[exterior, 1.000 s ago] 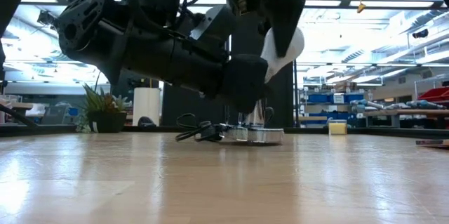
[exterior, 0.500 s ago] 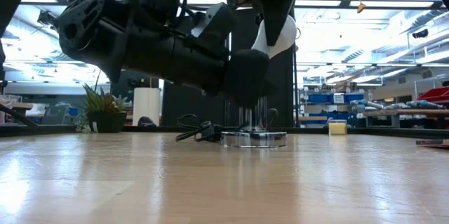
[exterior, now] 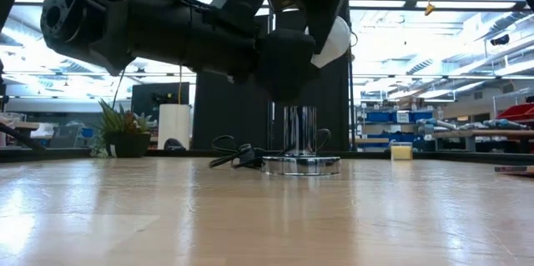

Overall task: Screw lightbulb
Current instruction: Insert the white lightbulb into the silver lamp

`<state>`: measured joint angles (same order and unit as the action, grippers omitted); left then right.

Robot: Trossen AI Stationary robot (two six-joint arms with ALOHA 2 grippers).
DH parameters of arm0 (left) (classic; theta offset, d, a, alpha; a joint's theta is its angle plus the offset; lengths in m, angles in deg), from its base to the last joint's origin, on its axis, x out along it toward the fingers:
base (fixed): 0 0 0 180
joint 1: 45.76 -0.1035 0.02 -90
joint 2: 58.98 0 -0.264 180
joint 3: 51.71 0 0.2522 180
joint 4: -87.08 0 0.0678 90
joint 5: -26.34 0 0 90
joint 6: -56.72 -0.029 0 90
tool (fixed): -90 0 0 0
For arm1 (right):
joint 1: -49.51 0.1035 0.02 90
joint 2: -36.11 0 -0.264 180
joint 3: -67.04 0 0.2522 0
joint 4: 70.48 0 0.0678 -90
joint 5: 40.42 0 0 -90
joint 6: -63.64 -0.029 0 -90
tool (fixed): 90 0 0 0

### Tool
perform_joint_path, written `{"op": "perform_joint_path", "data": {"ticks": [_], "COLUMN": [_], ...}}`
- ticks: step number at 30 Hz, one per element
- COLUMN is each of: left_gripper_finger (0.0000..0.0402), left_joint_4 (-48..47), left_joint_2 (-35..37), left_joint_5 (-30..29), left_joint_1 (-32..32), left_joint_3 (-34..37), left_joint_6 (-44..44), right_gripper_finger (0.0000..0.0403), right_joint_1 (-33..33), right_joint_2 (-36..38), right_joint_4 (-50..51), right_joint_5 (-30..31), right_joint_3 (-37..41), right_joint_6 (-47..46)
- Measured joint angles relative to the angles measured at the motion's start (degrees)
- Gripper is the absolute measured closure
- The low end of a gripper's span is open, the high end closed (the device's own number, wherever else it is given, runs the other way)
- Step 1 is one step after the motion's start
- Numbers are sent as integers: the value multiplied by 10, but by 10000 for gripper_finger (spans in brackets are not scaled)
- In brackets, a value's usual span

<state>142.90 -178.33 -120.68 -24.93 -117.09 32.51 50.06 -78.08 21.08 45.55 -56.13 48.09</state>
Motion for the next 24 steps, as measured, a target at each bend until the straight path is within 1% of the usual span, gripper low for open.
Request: {"op": "perform_joint_path", "data": {"ticks": [10,14,17,24], "left_gripper_finger": [140,141,141,141], "left_joint_4": [-9,7,24,18], "left_joint_2": [0,0,4,6], "left_joint_5": [-3,-51,-55,-63], "left_joint_1": [0,10,26,53], "left_joint_3": [0,0,1,1], "left_joint_6": [8,7,6,74], "right_gripper_finger": [123,123,123,123], "right_joint_1": [-1,-1,10,42], "right_joint_2": [0,0,0,0], "right_joint_4": [-38,-49,-45,-54], "right_joint_5": [0,0,3,55], "right_joint_3": [-24,-28,-28,-20], "right_joint_6": [-14,-10,2,61]}}
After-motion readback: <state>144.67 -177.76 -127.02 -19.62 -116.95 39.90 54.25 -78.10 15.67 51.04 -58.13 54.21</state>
